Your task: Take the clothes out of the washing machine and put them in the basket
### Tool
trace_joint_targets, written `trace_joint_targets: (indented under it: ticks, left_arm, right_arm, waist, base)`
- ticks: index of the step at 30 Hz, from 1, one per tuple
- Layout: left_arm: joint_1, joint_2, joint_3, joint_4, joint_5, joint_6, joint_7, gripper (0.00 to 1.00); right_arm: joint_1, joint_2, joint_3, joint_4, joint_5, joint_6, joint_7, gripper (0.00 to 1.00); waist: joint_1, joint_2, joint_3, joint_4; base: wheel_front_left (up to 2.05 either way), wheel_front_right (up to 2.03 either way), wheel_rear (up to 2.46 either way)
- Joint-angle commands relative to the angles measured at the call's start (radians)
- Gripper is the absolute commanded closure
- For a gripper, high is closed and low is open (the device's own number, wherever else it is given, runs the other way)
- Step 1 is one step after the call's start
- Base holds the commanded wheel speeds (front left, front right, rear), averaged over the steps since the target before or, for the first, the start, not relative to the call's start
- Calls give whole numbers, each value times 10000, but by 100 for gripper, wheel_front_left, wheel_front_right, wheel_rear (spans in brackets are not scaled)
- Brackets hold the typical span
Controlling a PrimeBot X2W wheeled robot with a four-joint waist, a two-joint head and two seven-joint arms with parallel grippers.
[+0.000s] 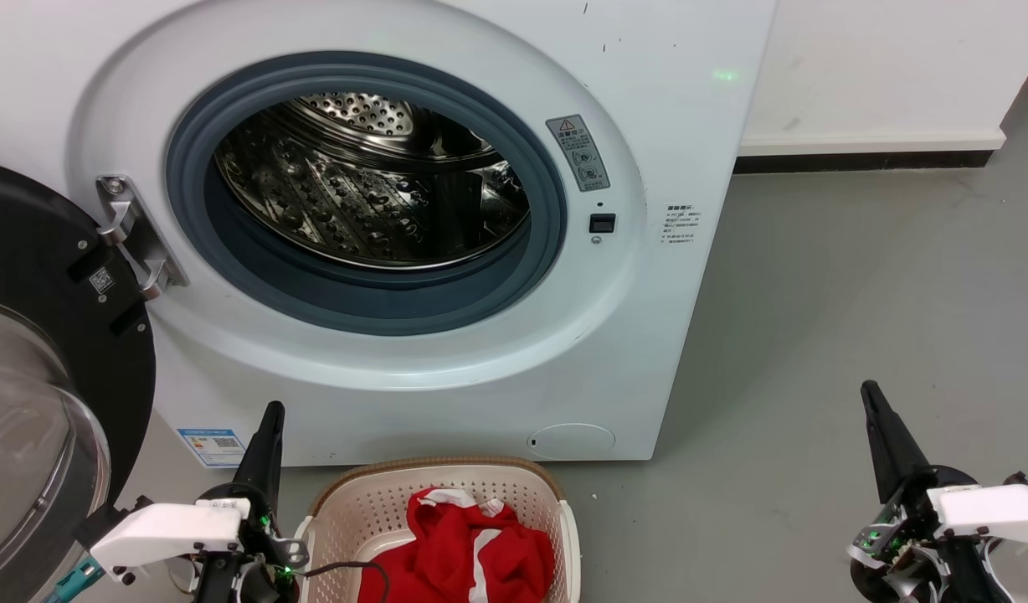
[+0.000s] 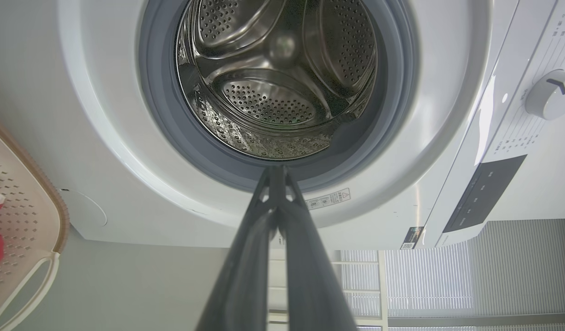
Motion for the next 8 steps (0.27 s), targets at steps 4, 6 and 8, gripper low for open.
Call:
trace_joint_targets:
  ticks: [4, 6, 8]
  left_arm:
    - [-153, -33, 87, 54, -380, -103, 84, 100]
    - [-169, -43, 110, 69, -507, -113, 108, 100]
    - [-183, -52, 127, 83, -644, -141, 144, 100]
  right_arm:
    - [-270, 35, -59, 94, 378, -3, 82, 100]
    - [-248, 39, -80, 127, 498, -3, 94, 100]
    - [-250, 42, -101, 165, 628, -3, 116, 100]
  waist:
    - [0, 0, 4, 3]
    - [0, 0, 5, 5]
    - [0, 0, 7, 6]
  base:
    - [0, 0, 0]
    - [0, 0, 0]
    - [0, 0, 0]
